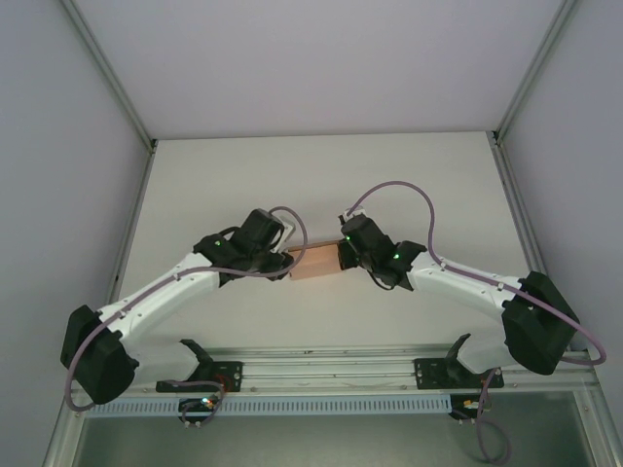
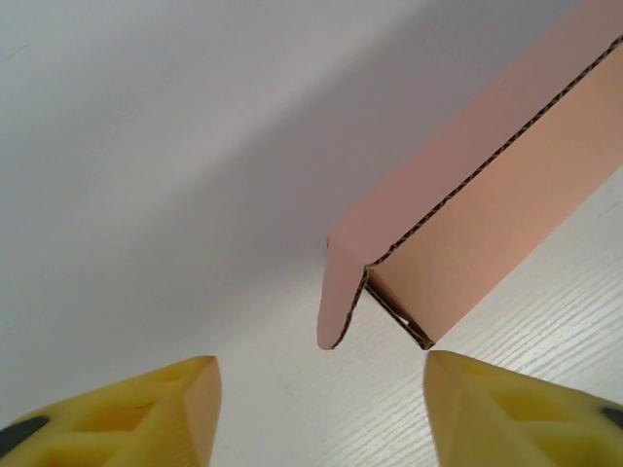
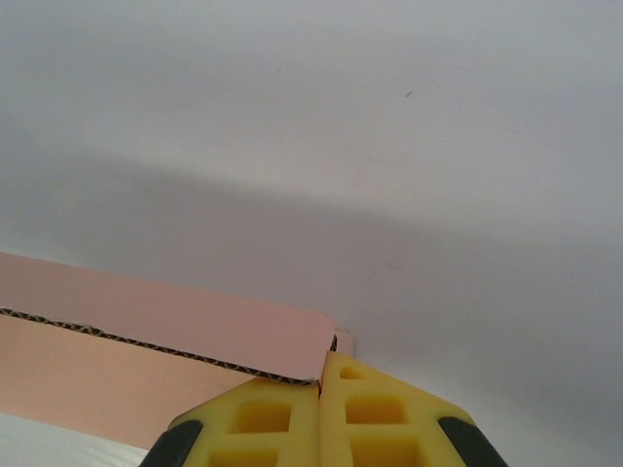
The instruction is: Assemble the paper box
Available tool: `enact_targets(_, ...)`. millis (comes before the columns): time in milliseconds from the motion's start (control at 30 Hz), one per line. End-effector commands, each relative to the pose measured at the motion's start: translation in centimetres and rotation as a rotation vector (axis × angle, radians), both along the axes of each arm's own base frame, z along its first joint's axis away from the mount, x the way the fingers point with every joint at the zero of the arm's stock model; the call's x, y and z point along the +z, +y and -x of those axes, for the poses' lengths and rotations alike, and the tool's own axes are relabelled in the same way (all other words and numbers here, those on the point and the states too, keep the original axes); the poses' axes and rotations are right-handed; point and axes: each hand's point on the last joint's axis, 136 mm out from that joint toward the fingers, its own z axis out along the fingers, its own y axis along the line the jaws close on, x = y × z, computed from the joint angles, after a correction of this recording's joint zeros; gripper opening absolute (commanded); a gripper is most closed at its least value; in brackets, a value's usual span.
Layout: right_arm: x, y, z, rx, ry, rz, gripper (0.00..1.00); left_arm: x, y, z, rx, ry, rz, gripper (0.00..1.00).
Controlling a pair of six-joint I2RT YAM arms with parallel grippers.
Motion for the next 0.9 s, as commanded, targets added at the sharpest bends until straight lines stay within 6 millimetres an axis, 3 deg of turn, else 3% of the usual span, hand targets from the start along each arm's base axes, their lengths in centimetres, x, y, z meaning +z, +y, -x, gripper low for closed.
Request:
enact_targets(0,-2.6,-0.8,1.7,0.004,0.103,0.074,0.0,0.3,-1.2,-0.5,0.0,-0.004,0.051,0.5)
enact_targets(100,-2.5,-0.8,1.8,0.004,0.099,0.075,0.0,0.2,-1.5,-1.0,0.003,0.001,0.043,0.37)
enact_targets(200,-2.6,-0.8,1.9,0.003,0.1,0.076,0.0,-0.3,-1.6,-1.3,0.024,0.024,0.03,0.31)
enact_targets(367,-2.8,-0.7,2.0,0.008,0.101,0.081,0.0,-0.4,-1.3,-1.8,0.077,0.024,0.017,0.0)
enact_targets(633,-2.9,-1.6,2.2,-0.031,0.081,0.148,0.0,0.0,-1.9,-0.8,0.127,0.125,0.076,0.0)
enact_targets(867,-3.3,-1.2,2.8,-0.048,0.029,0.228,0.0,-1.4,-3.4,0.9,0.182,0.378,0.218,0.0)
